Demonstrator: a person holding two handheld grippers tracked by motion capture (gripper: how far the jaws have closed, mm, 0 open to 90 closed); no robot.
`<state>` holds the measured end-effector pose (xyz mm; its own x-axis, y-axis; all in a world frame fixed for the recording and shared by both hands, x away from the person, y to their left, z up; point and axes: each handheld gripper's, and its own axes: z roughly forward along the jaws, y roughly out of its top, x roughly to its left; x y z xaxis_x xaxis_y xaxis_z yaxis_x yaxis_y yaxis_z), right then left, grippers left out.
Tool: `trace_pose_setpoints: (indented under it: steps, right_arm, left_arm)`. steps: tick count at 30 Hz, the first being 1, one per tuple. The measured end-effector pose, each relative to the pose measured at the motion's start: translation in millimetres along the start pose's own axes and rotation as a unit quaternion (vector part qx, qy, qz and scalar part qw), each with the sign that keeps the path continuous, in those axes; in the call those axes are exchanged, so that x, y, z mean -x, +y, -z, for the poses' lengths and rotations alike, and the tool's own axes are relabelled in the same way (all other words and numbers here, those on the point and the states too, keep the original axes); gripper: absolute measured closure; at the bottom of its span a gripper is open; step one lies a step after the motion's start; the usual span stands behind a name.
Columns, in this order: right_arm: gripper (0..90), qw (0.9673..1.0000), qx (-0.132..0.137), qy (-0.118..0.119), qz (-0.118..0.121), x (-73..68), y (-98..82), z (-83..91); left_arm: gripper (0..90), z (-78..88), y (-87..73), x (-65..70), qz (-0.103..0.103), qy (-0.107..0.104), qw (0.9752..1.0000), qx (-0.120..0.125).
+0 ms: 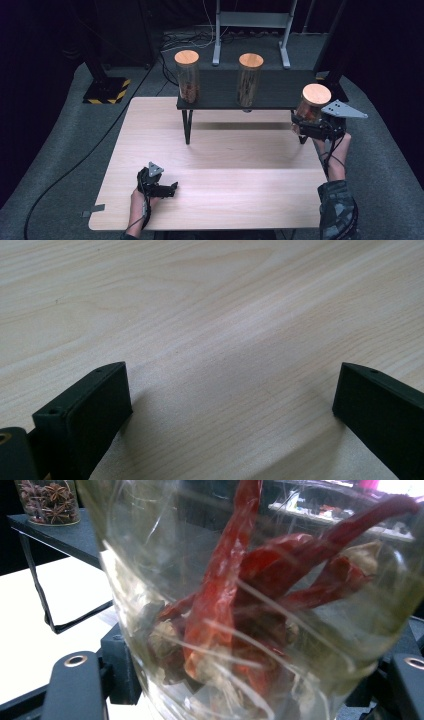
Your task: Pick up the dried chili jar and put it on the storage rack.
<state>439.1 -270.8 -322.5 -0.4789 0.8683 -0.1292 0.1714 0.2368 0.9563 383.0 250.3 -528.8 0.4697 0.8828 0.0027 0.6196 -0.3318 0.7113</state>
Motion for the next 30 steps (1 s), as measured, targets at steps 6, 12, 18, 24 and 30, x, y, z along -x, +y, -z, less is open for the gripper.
trace_pose_setpoints:
  steps: [6, 12, 18, 24, 30]
  right_arm:
    - [24.6, 1.0, 0.004, 0.005, -0.003, 2.3, 4.4, 0.0]
    - [24.5, 1.0, 0.004, 0.005, -0.002, 4.4, 9.9, -0.8]
    - [24.5, 1.0, 0.006, 0.004, 0.002, 6.1, 17.1, -1.1]
    - [24.5, 1.0, 0.006, 0.005, 0.004, 7.3, 23.6, -2.6]
    - [24.5, 1.0, 0.008, 0.005, 0.003, 9.8, 29.9, -4.4]
  left_arm:
    - [1.3, 0.0, 0.0, 0.0, 0.0, 0.0, 1.0, 0.0]
    - [1.3, 0.0, 0.0, 0.0, 0.0, 0.0, 1.0, 0.0]
    - [1.3, 0.0, 0.0, 0.0, 0.0, 0.0, 1.0, 0.0]
    - [1.3, 0.0, 0.0, 0.0, 0.0, 0.0, 1.0, 0.0]
    - [1.3, -0.2, 0.0, 0.2, 0.001, 0.0, 1.0, 0.001]
